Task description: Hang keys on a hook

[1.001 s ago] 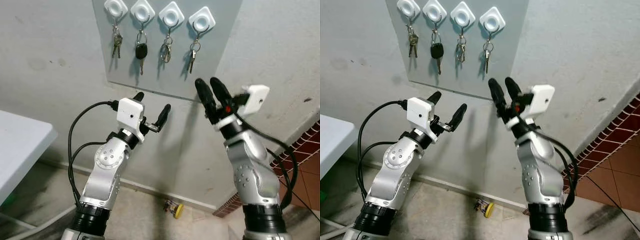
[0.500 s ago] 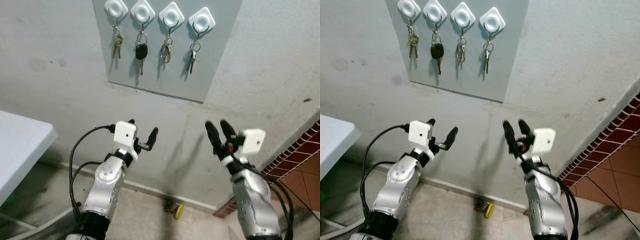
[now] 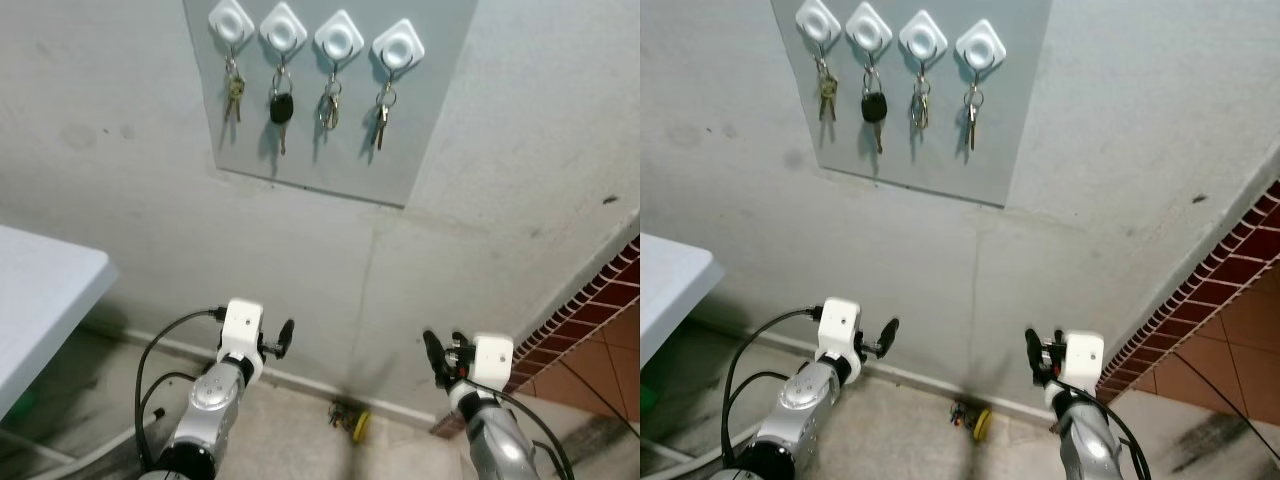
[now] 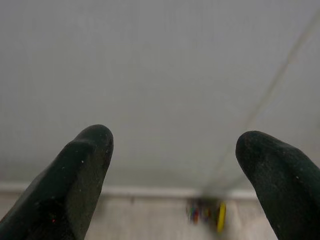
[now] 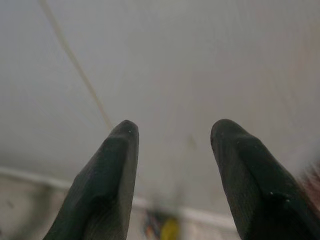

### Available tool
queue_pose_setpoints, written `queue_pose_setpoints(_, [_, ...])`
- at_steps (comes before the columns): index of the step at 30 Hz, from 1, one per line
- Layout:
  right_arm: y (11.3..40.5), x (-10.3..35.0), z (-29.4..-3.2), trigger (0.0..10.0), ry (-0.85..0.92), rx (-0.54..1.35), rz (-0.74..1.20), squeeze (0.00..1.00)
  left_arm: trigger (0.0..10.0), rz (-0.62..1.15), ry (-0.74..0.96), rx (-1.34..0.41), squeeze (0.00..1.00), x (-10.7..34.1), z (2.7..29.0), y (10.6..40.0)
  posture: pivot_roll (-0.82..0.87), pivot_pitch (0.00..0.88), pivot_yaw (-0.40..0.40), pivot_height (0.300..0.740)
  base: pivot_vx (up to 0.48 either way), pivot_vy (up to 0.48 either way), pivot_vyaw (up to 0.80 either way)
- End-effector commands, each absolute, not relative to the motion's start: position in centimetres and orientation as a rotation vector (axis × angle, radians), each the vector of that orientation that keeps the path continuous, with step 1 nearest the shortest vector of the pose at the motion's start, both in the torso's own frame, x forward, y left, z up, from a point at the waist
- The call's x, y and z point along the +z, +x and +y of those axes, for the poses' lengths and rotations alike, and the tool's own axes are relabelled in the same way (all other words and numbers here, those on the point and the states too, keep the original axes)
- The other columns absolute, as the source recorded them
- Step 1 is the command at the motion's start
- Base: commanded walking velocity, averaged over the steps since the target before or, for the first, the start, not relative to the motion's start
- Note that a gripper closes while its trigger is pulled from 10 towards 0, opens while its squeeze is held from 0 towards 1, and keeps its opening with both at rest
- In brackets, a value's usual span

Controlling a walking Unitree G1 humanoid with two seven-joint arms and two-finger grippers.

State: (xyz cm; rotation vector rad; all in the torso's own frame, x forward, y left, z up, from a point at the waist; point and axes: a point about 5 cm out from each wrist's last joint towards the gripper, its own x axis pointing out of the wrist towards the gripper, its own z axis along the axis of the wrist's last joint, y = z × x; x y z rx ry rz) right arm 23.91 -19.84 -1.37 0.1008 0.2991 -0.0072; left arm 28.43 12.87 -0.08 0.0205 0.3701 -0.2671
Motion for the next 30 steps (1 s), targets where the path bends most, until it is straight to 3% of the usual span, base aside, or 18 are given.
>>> queue_pose_setpoints(1, [22.3, -3.1, -20.5, 10.0, 0.07, -0.049, 0.391, 0.0, 10.0, 0.459, 0.028, -0.252, 0.0, -1.7, 13.2, 27.2, 0.0, 0.059, 0.009, 0.74, 0.0, 0.0, 0.0])
queue_pose_setpoints(12, [16.4, -7.8, -20.9, 10.0, -0.072, -0.09, 0.727, 0.0, 10.0, 0.682, 0.078, -0.228, 0.0, -5.1, 14.3, 23.7, -0.04, 0.023, 0.042, 0.74, 0.0, 0.0, 0.0])
queue_pose_setpoints(24, [11.6, -10.2, -20.4, 10.0, 0.004, -0.14, 0.947, 0.0, 10.0, 0.773, 0.075, -0.19, 0.0, -6.4, 14.8, 22.1, -0.06, 0.01, 0.035, 0.74, 0.0, 0.0, 0.0])
queue_pose_setpoints(30, [10.6, -10.6, -20.2, 10.0, 0.025, -0.149, 0.987, 0.0, 10.0, 0.837, 0.091, -0.165, 0.0, -7.3, 15.8, 20.5, -0.07, 0.003, 0.039, 0.74, 0.0, 0.0, 0.0])
